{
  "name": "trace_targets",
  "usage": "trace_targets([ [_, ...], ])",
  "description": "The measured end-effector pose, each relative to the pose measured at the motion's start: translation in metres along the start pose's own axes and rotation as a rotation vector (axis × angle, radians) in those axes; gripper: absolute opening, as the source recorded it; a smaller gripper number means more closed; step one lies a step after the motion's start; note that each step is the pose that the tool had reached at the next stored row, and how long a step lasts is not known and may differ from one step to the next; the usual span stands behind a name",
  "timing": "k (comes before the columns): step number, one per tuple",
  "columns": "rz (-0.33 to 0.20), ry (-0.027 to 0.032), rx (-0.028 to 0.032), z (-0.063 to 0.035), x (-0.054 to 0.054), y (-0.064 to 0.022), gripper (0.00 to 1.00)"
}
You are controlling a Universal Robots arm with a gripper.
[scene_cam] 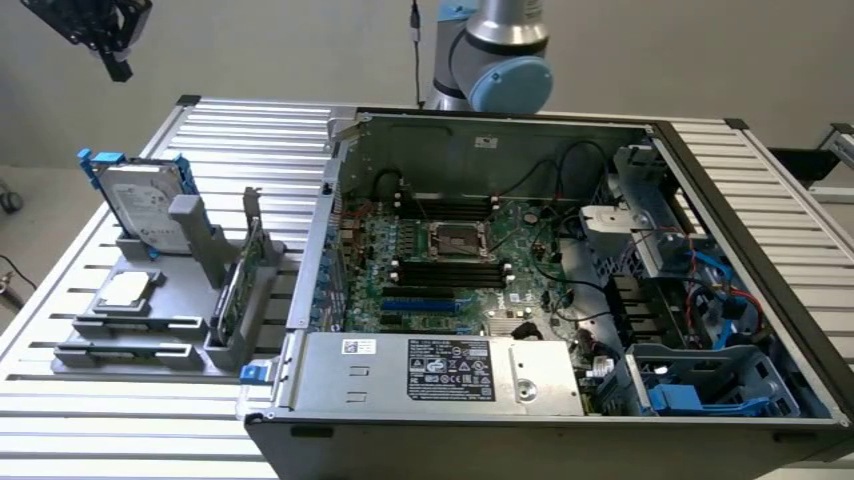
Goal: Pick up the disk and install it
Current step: 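Reach for the disk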
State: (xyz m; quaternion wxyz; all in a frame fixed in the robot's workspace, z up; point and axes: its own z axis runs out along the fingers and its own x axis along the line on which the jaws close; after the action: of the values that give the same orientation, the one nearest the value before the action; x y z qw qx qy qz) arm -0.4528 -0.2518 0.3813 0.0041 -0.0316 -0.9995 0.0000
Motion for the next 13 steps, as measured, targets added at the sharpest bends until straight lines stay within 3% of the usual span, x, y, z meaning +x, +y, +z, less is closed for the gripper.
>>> trace_targets([
  [6,-0.004,-0.0046,-0.0003,-0.0011,0.014,-0.0087,0.11],
  [13,-0.011,-0.0071,-0.0004,-0.0023,0.015,-0.0271,0.11],
])
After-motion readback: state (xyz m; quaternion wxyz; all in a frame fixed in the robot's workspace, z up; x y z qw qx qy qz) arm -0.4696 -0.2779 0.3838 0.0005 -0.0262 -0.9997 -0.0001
